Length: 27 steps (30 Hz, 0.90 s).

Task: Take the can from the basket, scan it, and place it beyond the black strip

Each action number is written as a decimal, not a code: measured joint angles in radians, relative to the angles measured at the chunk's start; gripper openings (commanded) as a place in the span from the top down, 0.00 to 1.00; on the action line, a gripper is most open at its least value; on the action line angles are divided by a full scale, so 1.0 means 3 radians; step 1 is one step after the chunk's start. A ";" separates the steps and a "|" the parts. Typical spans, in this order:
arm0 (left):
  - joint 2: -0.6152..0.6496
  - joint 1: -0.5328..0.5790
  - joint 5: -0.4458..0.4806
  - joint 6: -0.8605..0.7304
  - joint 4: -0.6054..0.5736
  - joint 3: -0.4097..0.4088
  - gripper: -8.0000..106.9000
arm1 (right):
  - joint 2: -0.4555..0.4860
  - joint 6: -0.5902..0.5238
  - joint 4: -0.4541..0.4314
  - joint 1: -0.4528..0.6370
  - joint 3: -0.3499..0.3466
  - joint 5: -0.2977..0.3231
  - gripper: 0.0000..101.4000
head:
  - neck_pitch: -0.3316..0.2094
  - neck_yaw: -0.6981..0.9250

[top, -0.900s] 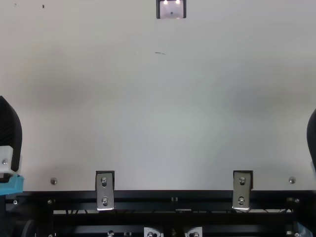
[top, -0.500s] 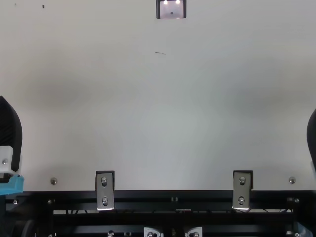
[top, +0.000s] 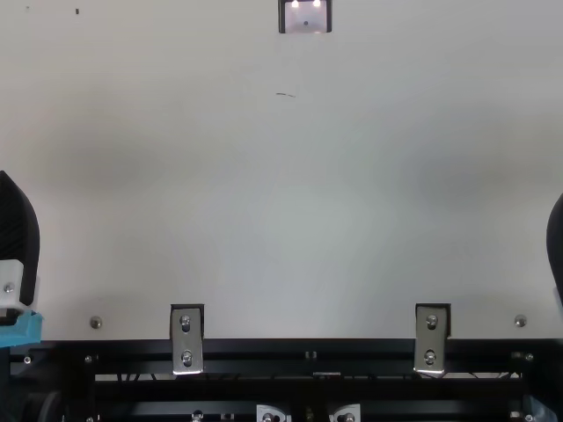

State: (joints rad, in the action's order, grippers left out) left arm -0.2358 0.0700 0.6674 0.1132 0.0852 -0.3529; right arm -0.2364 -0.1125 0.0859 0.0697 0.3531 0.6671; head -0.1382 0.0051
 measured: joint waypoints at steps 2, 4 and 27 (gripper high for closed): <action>0.0000 0.0000 0.0000 0.0000 0.0000 0.0000 0.15 | 0.0000 0.0000 0.0000 0.0000 0.0000 0.0000 0.00 | 0.0000 0.0000; 0.0000 0.0000 0.0000 0.0000 0.0000 0.0000 0.15 | 0.0000 0.0000 0.0000 0.0000 0.0000 0.0000 0.00 | 0.0000 0.0000; 0.0000 0.0000 0.0000 0.0000 0.0000 0.0000 0.15 | 0.0000 0.0000 0.0000 0.0000 0.0000 0.0000 0.00 | 0.0000 0.0000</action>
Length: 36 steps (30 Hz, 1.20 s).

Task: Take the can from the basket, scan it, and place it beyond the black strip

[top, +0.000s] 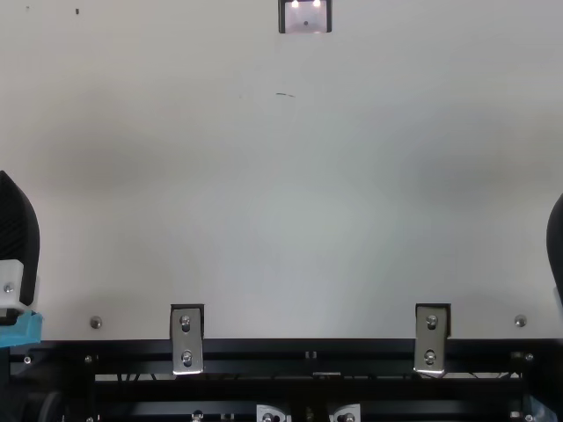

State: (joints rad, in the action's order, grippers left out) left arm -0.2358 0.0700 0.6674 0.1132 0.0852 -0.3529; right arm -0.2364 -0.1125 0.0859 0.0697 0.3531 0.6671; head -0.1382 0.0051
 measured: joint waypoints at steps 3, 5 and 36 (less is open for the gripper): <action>0.0000 0.0000 0.0000 0.0000 0.0000 0.0000 0.15 | 0.0000 0.0000 0.0000 0.0000 0.0000 0.0000 0.00 | 0.0000 0.0000; 0.0000 0.0000 0.0000 0.0000 0.0000 0.0000 0.15 | 0.0000 0.0000 0.0000 0.0000 0.0000 0.0000 0.00 | 0.0000 0.0000; 0.0000 0.0000 0.0000 0.0000 0.0000 0.0000 0.15 | 0.0000 0.0000 0.0000 0.0000 0.0000 0.0000 0.00 | 0.0000 0.0444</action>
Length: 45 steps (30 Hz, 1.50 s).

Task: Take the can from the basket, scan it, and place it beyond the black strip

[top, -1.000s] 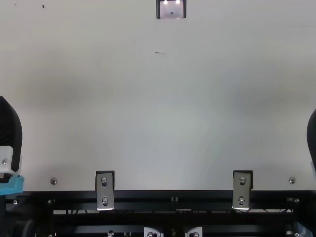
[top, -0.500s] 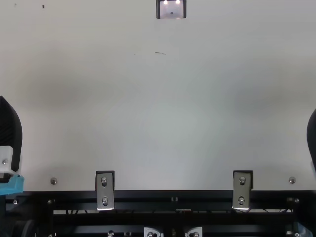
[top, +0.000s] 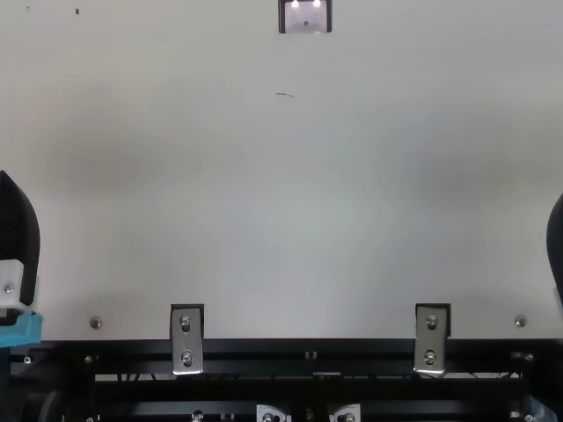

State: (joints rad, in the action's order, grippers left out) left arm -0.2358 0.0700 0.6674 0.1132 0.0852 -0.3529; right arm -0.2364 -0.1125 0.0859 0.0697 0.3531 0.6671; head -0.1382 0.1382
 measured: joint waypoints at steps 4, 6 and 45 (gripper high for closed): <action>0.0000 0.0000 0.0000 0.0000 0.0000 0.0000 0.15 | 0.0000 0.0000 0.0000 0.0000 0.0000 0.0000 0.00 | 0.0000 0.0222; 0.0000 0.0000 0.0000 0.0000 0.0000 0.0000 0.15 | 0.0000 0.0000 0.0000 0.0000 0.0000 0.0000 0.00 | 0.0000 0.0307; 0.0000 0.0000 0.0000 0.0000 0.0000 0.0000 0.15 | 0.0000 0.0000 0.0000 0.0000 0.0000 0.0000 0.00 | -0.0478 0.0802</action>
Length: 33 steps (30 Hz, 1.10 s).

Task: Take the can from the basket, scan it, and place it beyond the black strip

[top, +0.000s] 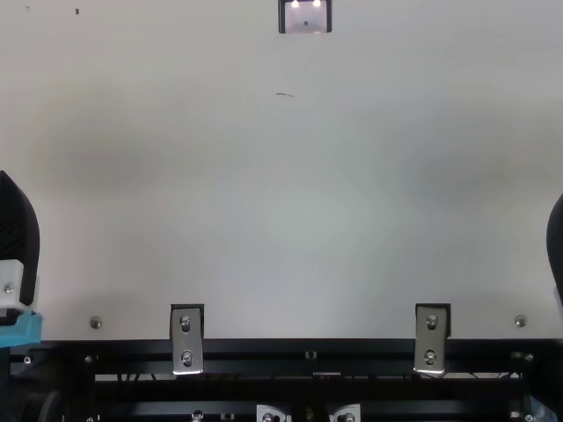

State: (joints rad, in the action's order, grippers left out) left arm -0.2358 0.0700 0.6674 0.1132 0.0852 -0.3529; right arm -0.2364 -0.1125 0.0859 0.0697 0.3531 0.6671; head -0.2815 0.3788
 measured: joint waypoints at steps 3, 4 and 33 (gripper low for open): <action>0.0000 0.0000 0.0000 0.0000 0.0000 0.0000 0.15 | 0.0000 0.0000 0.0000 0.0000 0.0000 0.0000 0.00 | 0.0000 -0.0017; 0.0000 0.0000 0.0000 0.0000 0.0000 0.0000 0.15 | 0.0000 0.0000 0.0000 0.0000 0.0000 0.0000 0.00 | 0.0000 0.0000; -0.0776 -0.0677 -0.0453 0.0475 0.0312 -0.0269 0.15 | 0.0000 0.0000 0.0000 0.0000 0.0000 0.0000 0.00 | 0.0000 -0.0017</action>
State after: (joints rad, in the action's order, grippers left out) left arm -0.4686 -0.1331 0.5315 0.2557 0.1789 -0.4335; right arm -0.2364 -0.1125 0.0859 0.0697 0.3531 0.6671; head -0.2815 0.3736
